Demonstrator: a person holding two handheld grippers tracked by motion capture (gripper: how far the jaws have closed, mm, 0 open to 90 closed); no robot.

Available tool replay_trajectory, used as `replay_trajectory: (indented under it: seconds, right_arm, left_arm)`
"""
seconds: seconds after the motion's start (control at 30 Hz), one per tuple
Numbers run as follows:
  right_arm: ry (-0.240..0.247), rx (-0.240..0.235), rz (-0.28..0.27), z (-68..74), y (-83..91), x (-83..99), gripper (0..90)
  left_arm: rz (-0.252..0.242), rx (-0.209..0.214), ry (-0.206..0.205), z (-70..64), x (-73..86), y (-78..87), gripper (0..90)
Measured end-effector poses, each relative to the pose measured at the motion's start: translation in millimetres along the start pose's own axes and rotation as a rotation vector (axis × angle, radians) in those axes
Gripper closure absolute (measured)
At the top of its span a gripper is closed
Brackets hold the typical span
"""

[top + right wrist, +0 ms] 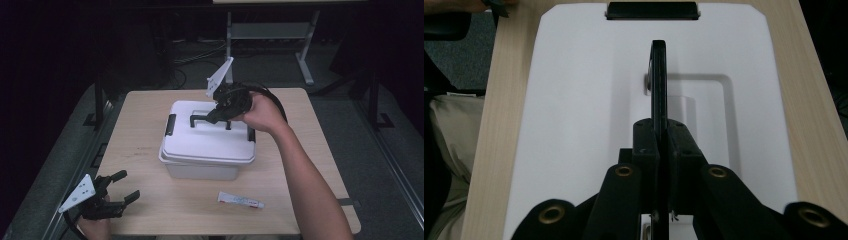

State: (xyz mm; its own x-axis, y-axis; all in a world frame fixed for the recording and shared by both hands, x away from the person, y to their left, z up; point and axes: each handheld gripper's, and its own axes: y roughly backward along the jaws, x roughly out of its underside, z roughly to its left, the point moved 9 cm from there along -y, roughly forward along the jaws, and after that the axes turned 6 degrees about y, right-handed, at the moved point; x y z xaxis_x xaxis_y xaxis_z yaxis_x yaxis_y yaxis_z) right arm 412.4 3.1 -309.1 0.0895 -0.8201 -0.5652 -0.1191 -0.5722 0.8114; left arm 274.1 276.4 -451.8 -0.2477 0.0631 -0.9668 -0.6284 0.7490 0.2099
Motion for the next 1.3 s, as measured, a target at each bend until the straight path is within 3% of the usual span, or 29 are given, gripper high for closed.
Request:
replay_trajectory:
  seconds: [0.63,1.3]
  right_arm:
    - [-0.057,0.094,0.04,7.8,60.2,47.9,84.1]
    - [-0.186,0.179,0.054,22.5,108.9,116.7,84.1]
  left_arm:
    - [0.013,-0.005,-0.004,0.1,1.5,-1.3,15.7]
    - [0.022,-0.01,-0.006,-0.5,2.7,-2.5,15.7]
